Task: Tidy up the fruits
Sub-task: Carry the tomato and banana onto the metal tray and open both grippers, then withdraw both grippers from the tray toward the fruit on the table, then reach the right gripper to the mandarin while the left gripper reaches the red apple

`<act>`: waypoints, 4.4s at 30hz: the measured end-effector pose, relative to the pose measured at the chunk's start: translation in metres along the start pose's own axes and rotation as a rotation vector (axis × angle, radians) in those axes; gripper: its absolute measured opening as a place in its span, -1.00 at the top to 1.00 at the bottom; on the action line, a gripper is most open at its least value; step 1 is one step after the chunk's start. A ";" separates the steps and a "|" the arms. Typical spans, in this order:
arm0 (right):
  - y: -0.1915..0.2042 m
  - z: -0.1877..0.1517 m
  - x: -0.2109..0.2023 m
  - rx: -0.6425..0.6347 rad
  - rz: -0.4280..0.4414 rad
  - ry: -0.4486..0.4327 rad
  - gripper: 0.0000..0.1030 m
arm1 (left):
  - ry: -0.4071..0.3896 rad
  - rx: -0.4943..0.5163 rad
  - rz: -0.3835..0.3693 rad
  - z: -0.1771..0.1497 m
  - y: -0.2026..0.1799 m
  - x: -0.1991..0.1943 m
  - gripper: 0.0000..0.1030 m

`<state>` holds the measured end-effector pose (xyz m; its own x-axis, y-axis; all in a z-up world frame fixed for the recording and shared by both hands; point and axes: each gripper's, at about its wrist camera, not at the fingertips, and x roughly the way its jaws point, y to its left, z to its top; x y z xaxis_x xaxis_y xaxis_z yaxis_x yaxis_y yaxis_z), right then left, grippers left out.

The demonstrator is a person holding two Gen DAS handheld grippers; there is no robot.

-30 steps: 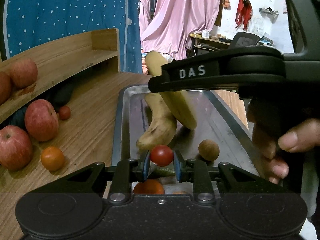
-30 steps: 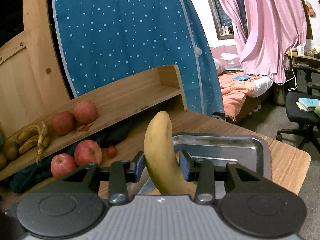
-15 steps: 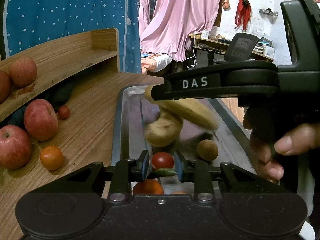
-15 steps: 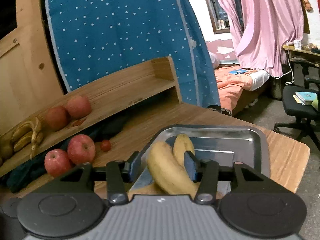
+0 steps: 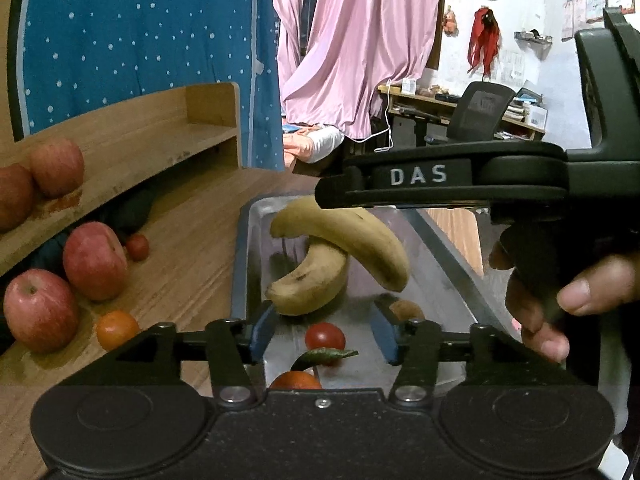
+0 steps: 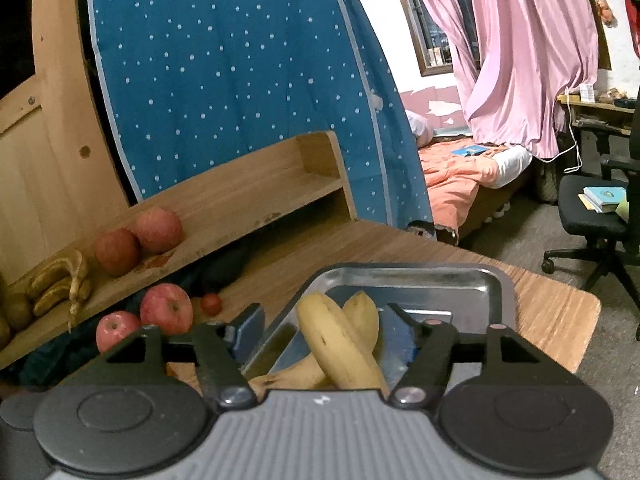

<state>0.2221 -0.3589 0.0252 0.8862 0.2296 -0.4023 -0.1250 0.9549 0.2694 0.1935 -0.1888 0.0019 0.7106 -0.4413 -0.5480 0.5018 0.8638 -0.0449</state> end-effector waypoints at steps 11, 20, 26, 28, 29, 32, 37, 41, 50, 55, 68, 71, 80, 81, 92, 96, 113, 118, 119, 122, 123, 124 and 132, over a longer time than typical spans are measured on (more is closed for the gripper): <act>0.008 0.005 -0.037 -0.005 -0.028 -0.075 -0.83 | -0.069 -0.033 0.074 -0.005 0.015 -0.050 -0.68; 0.031 -0.004 -0.074 -0.032 -0.048 -0.128 -0.99 | -0.131 -0.100 0.128 -0.012 0.042 -0.091 -0.95; 0.052 -0.018 -0.096 -0.076 -0.080 -0.129 -1.00 | -0.143 -0.141 0.158 -0.023 0.059 -0.109 -0.99; 0.060 -0.023 -0.101 -0.090 -0.090 -0.124 -1.00 | -0.141 -0.152 0.168 -0.028 0.064 -0.115 -0.99; 0.065 -0.027 -0.104 -0.097 -0.095 -0.119 -1.00 | -0.140 -0.156 0.173 -0.030 0.067 -0.118 -0.99; 0.076 -0.039 -0.110 -0.113 -0.097 -0.098 -1.00 | -0.133 -0.168 0.194 -0.038 0.076 -0.126 -0.99; 0.094 -0.058 -0.115 -0.126 -0.097 -0.050 -1.00 | -0.117 -0.197 0.238 -0.052 0.093 -0.137 -0.99; 0.109 -0.077 -0.116 -0.127 -0.102 0.007 -1.00 | -0.099 -0.218 0.274 -0.063 0.107 -0.145 -0.99; 0.130 -0.108 -0.116 -0.120 -0.083 0.125 -1.00 | -0.065 -0.258 0.319 -0.077 0.129 -0.151 -0.99; 0.139 -0.107 -0.106 -0.132 -0.055 0.146 -1.00 | -0.057 -0.279 0.349 -0.074 0.137 -0.151 -0.99; 0.157 -0.097 -0.077 -0.179 0.037 0.185 -1.00 | -0.050 -0.334 0.434 -0.058 0.154 -0.145 -0.99; 0.159 -0.093 -0.071 -0.188 0.052 0.183 -1.00 | -0.045 -0.330 0.437 -0.053 0.155 -0.138 -0.99; 0.155 -0.074 -0.044 -0.221 0.068 0.163 -1.00 | -0.011 -0.301 0.445 -0.035 0.158 -0.109 -0.99; 0.154 -0.072 -0.041 -0.228 0.068 0.159 -1.00 | -0.010 -0.299 0.445 -0.034 0.158 -0.106 -0.99; 0.150 -0.052 0.012 -0.298 0.049 0.129 -0.99 | 0.012 -0.299 0.427 -0.019 0.175 -0.061 -0.99; 0.155 -0.050 0.032 -0.309 0.031 0.148 -0.99 | 0.013 -0.281 0.434 -0.013 0.178 -0.050 -0.99; 0.161 -0.057 0.076 -0.335 0.025 0.210 -0.86 | 0.038 -0.203 0.451 -0.014 0.184 -0.023 -0.99; 0.160 -0.056 0.078 -0.333 0.046 0.215 -0.82 | 0.046 -0.184 0.463 -0.013 0.179 -0.025 -0.99; 0.161 -0.056 0.079 -0.336 0.050 0.216 -0.81 | 0.047 -0.181 0.464 -0.013 0.177 -0.025 -0.98; 0.162 -0.056 0.080 -0.343 0.067 0.219 -0.76 | 0.046 -0.172 0.454 -0.011 0.173 -0.023 -0.98; 0.162 -0.056 0.080 -0.342 0.071 0.215 -0.71 | 0.046 -0.166 0.451 -0.011 0.172 -0.022 -0.98; 0.163 -0.056 0.080 -0.343 0.074 0.212 -0.67 | 0.046 -0.159 0.448 -0.011 0.172 -0.020 -0.98; 0.166 -0.058 0.084 -0.355 0.075 0.213 -0.27 | 0.058 -0.172 0.417 -0.014 0.177 -0.007 -0.74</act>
<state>0.2497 -0.1697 -0.0148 0.7613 0.2989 -0.5754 -0.3648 0.9311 0.0011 0.2705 -0.0299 -0.0138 0.8033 -0.0375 -0.5944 0.0865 0.9948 0.0542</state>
